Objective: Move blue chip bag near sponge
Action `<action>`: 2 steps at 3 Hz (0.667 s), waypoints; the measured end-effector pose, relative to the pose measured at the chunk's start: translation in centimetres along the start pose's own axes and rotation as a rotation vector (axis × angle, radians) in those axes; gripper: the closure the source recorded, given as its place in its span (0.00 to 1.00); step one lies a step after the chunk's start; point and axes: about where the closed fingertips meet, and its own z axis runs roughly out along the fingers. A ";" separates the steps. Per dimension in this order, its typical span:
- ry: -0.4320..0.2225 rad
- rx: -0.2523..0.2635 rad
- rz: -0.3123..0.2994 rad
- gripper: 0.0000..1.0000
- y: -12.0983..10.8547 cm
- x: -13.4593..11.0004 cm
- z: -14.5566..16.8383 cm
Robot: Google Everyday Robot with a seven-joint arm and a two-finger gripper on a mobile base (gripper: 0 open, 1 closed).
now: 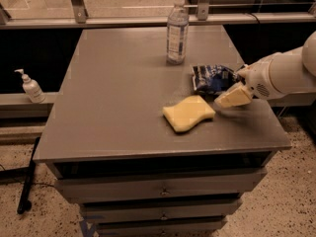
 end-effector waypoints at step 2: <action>-0.080 -0.020 0.010 0.00 -0.4 0.5 -4.5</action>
Offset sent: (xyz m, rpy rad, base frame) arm -0.0587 -0.0628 0.0555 0.1407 -0.0755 0.0230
